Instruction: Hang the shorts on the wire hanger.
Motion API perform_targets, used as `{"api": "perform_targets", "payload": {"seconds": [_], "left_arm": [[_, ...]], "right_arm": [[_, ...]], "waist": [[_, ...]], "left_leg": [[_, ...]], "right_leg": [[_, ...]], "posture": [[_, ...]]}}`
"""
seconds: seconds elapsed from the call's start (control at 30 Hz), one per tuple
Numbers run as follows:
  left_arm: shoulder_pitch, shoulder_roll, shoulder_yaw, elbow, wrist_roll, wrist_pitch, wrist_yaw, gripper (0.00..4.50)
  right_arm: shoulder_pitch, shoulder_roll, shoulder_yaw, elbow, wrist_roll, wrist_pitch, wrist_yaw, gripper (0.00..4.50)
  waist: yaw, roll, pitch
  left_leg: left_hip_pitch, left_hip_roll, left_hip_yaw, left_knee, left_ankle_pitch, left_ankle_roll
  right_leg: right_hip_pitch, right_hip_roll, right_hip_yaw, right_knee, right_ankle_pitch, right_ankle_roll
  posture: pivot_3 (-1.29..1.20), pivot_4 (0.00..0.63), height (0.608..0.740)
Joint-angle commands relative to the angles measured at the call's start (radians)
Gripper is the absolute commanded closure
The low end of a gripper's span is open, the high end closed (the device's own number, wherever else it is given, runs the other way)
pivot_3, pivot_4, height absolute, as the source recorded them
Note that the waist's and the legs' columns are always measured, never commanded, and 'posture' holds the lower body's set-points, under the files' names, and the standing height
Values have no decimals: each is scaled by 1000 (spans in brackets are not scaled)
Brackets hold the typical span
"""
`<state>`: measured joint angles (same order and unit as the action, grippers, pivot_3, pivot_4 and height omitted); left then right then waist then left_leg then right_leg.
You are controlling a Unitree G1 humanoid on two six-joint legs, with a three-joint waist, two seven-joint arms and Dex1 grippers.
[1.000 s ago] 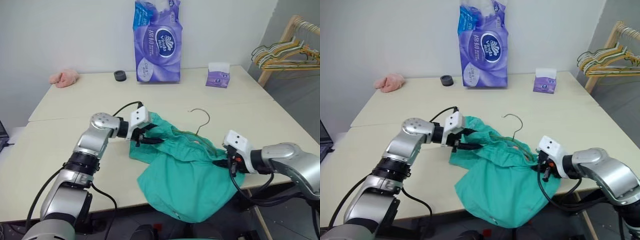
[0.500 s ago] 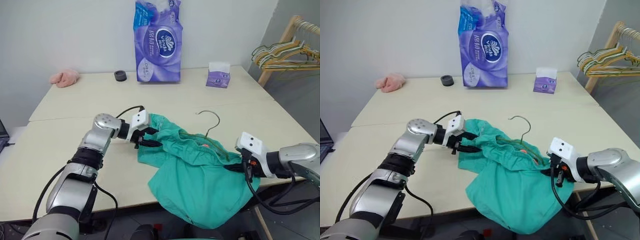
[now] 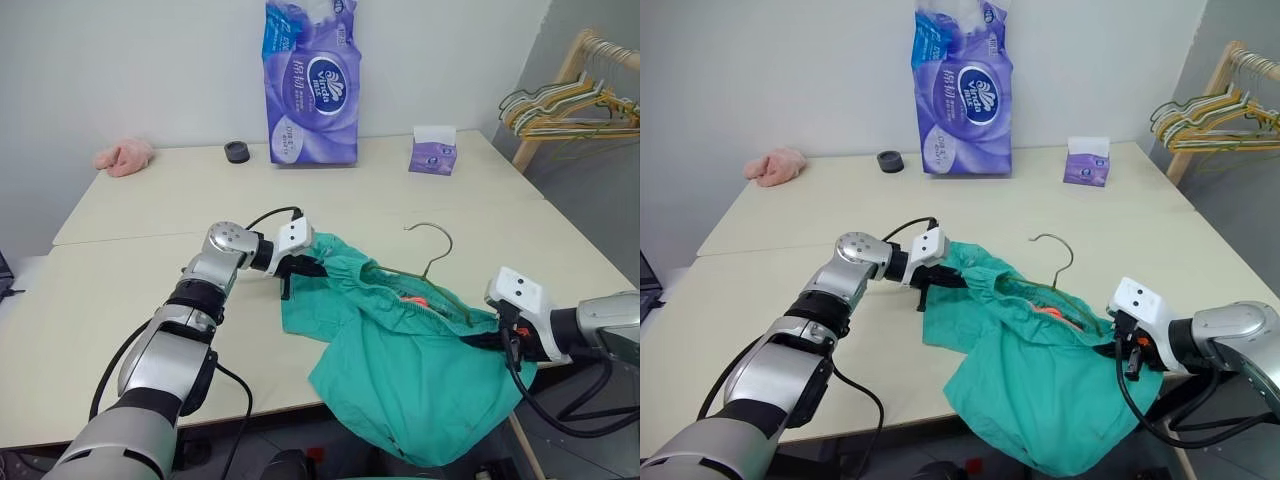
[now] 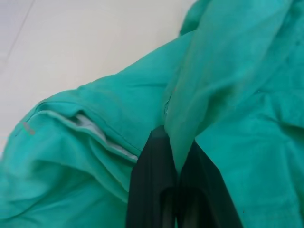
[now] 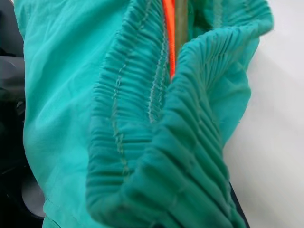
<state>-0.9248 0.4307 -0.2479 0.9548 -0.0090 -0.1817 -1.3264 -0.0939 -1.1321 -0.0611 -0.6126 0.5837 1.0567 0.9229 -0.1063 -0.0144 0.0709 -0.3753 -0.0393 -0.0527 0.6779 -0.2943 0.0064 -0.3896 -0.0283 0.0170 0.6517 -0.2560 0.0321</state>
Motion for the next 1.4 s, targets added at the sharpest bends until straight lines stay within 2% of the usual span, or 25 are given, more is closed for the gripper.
{"api": "perform_targets", "payload": {"seconds": [0.03,0.2,0.5,0.8,0.93,1.1,1.2,1.3,1.4], "left_arm": [[-40,15,37,14,3,-32,31,4473],[-30,14,51,1,-5,-26,26,4473],[26,-25,84,-133,-68,68,4,4473],[98,8,68,-211,-57,80,-22,4473],[104,11,63,-201,-38,55,0,3605],[105,-11,102,-204,-60,29,79,2116],[94,5,158,-196,-85,61,157,1181],[107,34,200,-244,-107,95,196,1181],[153,30,202,-383,-136,186,207,1181]], "right_arm": [[18,-27,-51,-20,12,-14,16,4500],[38,-30,-58,-18,11,-27,17,4500],[-41,23,-8,-6,21,-15,-18,4500],[-46,11,-38,5,51,-1,-9,4500],[-43,6,-45,4,58,1,-9,4500],[-37,10,-55,-1,67,0,-19,4500],[0,43,-115,-16,82,8,-56,4500],[74,109,-233,-47,124,63,-116,4500],[143,231,-360,-82,178,176,-230,4500]], "waist": [[-3,0,0],[-7,0,0],[-6,0,0],[-8,0,0],[-6,0,0],[-6,0,0],[-7,0,0],[-7,0,0],[-5,0,0]], "left_leg": [[0,0,0,0,0,0],[0,0,0,0,0,0],[0,0,0,0,0,0],[0,0,0,0,0,0],[0,0,0,0,0,0],[0,0,0,0,0,0],[0,0,0,0,0,0],[-1,0,-1,0,0,0],[-1,0,-1,0,0,0]], "right_leg": [[0,0,0,0,0,0],[0,0,0,0,0,0],[0,0,0,0,0,0],[0,0,0,0,0,0],[0,0,0,0,0,0],[0,-1,0,0,0,0],[0,-1,0,0,0,0],[0,-1,0,0,0,0],[-1,-1,0,0,0,0]], "posture": [[-272,46,740],[-268,46,740],[-261,48,740],[-257,48,740],[-253,41,740],[-259,40,740],[-271,49,740],[-270,67,740],[-268,85,740]]}}
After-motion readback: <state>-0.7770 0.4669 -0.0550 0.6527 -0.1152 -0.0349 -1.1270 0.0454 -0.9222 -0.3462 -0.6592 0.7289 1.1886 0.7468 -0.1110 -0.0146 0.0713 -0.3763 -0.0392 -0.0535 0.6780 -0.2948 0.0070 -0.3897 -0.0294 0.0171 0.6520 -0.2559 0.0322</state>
